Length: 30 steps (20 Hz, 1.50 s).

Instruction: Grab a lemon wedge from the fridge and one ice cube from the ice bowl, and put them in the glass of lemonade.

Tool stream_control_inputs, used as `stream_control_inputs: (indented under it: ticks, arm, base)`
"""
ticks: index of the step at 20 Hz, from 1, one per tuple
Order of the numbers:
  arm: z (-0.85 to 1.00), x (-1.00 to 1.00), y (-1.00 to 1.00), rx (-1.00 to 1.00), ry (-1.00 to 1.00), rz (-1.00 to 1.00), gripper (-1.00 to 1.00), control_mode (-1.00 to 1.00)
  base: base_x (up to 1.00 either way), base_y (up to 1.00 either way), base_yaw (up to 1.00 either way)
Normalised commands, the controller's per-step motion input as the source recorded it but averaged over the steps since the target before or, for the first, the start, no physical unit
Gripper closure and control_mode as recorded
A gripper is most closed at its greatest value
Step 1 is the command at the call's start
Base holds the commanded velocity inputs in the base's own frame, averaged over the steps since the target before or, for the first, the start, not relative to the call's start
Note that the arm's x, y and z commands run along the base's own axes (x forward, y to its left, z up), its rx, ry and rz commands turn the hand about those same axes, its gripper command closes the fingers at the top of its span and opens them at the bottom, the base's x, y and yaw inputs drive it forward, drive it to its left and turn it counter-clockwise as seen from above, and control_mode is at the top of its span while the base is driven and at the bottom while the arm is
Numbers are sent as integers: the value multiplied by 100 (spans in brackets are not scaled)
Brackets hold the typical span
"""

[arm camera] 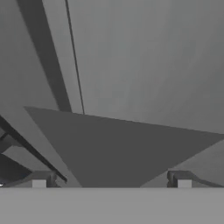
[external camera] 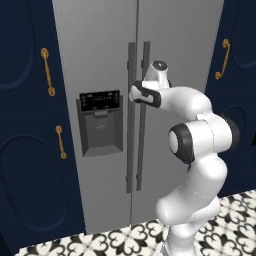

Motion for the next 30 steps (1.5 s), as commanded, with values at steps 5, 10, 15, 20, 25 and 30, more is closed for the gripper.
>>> stream_control_inputs:
  ticks: [5, 10, 15, 20, 25, 30]
  arm:
    - [-23, 43, 0, 0, 0, 0, -100, -100]
    - [-37, 20, 0, 5, -13, 0, -100, -100]
    - [-12, 28, 0, 6, -2, -1, -100, -100]
    - [-11, 21, 0, 1, 0, 0, 100, -100]
    - [-11, 23, 0, 0, -1, 0, 100, -100]
    - [-1, 7, -8, 0, 0, -3, 100, -100]
  base:
    - [0, 0, 0]
    - [0, 0, 0]
    - [0, 0, 0]
    - [0, 0, 0]
    - [0, 0, 0]
    - [0, 0, 0]
